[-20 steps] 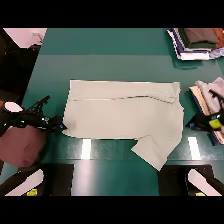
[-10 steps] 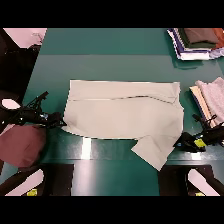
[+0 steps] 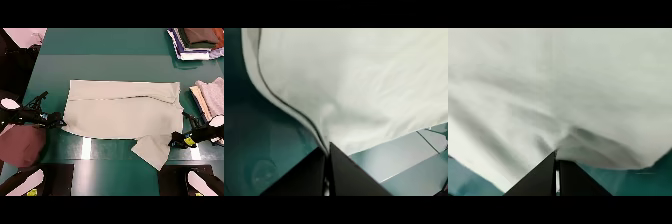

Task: Fold the shirts.

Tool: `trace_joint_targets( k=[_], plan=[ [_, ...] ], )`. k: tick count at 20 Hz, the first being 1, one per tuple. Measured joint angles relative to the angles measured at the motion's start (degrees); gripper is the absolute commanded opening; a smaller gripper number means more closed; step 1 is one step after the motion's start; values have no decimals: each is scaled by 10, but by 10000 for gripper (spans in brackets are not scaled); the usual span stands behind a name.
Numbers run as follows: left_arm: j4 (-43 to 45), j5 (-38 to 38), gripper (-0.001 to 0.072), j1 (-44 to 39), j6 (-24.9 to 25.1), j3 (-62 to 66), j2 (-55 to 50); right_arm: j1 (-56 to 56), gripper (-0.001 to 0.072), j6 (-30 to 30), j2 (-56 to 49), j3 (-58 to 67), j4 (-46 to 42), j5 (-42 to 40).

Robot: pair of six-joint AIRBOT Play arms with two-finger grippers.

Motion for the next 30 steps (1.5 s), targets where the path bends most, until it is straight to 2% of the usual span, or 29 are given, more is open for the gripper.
trace_joint_targets(
  k=[4,8,11,13,17,20,24,30],
  plan=[
    [43,-37,29,0,-14,-3,73,11,15,2,58,35,-36,54],
    [74,-108,29,0,-43,-24,169,14,14,4,142,67,-76,111],
    [66,-124,29,-18,-62,-26,201,15,14,15,181,106,-85,115],
    [60,-108,29,-39,-69,-13,199,15,14,18,175,144,-88,99],
    [56,-28,31,-64,-77,46,145,15,14,14,91,237,-90,62],
    [56,39,31,-70,-83,102,74,15,14,3,-2,313,-87,29],
    [51,92,31,-73,-85,165,-34,15,14,-5,-122,408,-57,-9],
    [16,181,32,-73,-65,204,-146,19,15,-9,-278,544,-16,-33]
  ],
)
